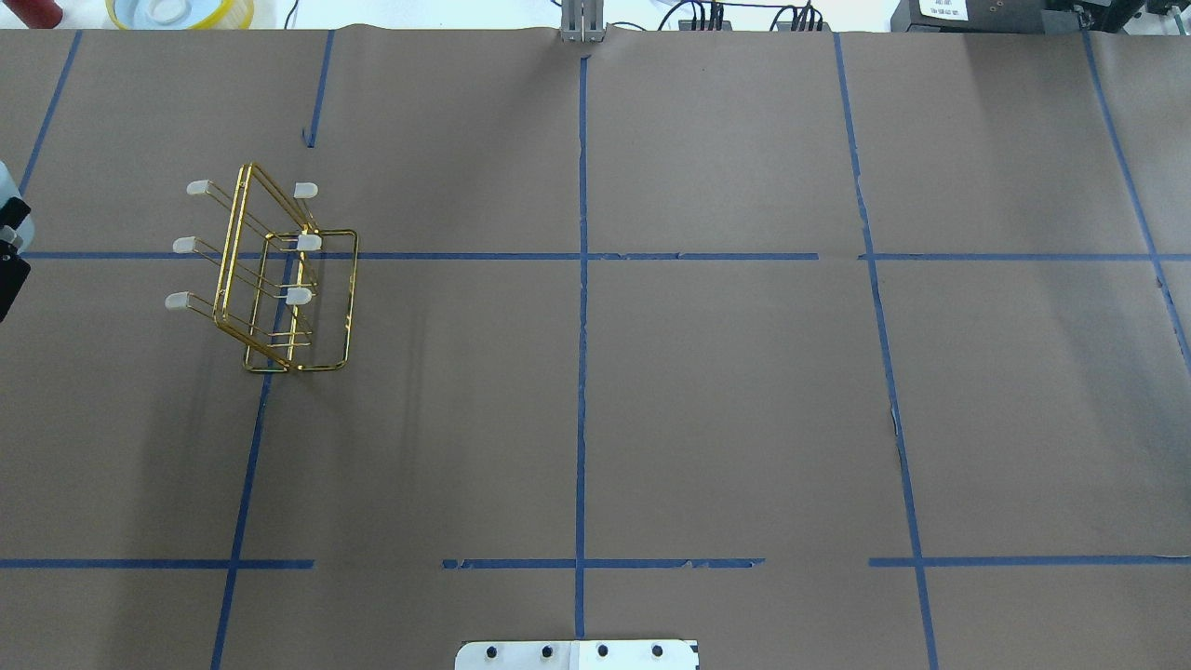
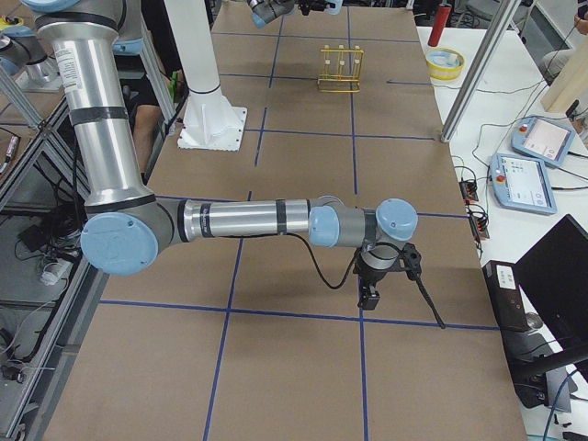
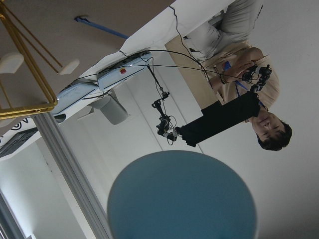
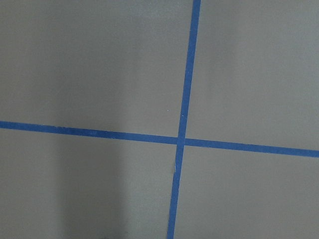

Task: Hang cup on cup holder
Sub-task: 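Rotate the left wrist to turn the cup upside down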

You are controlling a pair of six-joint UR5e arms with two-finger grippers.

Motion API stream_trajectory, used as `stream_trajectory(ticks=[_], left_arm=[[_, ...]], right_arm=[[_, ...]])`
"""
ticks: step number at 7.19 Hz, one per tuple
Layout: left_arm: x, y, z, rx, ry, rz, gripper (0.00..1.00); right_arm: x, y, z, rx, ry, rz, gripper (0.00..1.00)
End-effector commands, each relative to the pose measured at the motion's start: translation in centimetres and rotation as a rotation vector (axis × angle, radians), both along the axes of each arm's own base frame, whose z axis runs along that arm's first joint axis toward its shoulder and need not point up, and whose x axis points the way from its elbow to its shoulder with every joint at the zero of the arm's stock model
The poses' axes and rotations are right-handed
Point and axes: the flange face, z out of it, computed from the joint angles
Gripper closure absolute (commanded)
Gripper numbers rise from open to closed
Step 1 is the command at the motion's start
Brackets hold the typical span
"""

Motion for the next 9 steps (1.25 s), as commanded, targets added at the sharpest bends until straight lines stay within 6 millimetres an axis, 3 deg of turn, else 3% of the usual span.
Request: stream_trajectory(ticks=[1,4,6,9], left_arm=[[2.6,2.1,0.2,-0.055,0.127,-0.038,1.00],[8.7,2.8,0.3,-0.112,0.269,-0.061,1.00],[10.4,4.6,0.6,-0.145,0.317,-0.055,1.00],[11.9,4.6,-0.5,-0.153,0.352,-0.066,1.00]], right_arm=[[0.0,0.0,0.0,0.000,0.000,0.000,0.00],[0.0,0.0,0.0,0.000,0.000,0.000,0.00],[0.0,0.0,0.0,0.000,0.000,0.000,0.00],[0.0,0.0,0.0,0.000,0.000,0.000,0.00]])
